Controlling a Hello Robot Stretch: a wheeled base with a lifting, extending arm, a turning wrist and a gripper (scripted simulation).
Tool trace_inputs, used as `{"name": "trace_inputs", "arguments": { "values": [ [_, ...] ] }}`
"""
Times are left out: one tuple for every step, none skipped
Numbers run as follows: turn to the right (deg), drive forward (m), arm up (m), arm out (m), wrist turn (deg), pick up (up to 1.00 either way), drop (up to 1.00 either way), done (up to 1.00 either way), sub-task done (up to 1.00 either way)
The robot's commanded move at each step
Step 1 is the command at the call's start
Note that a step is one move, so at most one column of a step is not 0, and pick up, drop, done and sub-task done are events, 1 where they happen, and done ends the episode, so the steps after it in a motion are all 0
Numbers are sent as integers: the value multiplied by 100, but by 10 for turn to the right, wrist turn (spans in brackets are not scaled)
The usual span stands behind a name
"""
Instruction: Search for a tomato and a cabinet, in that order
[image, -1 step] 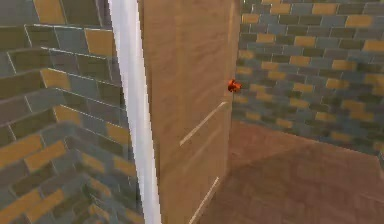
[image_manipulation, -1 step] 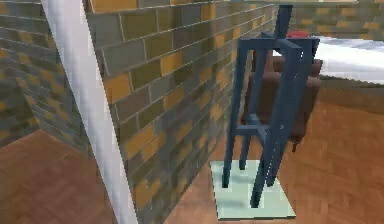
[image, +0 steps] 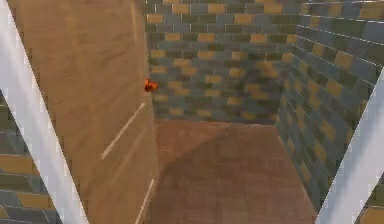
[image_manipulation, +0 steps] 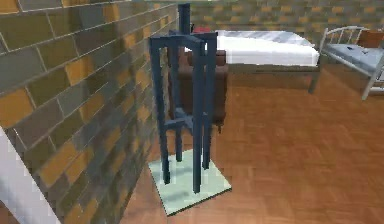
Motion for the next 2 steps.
{"name": "trace_inputs", "arguments": {
  "values": [
    [0, 100, 0, 0, 0, 0, 0, 0, 0],
    [60, 0, 0, 0, 0, 0, 0, 0, 0]
  ]
}}
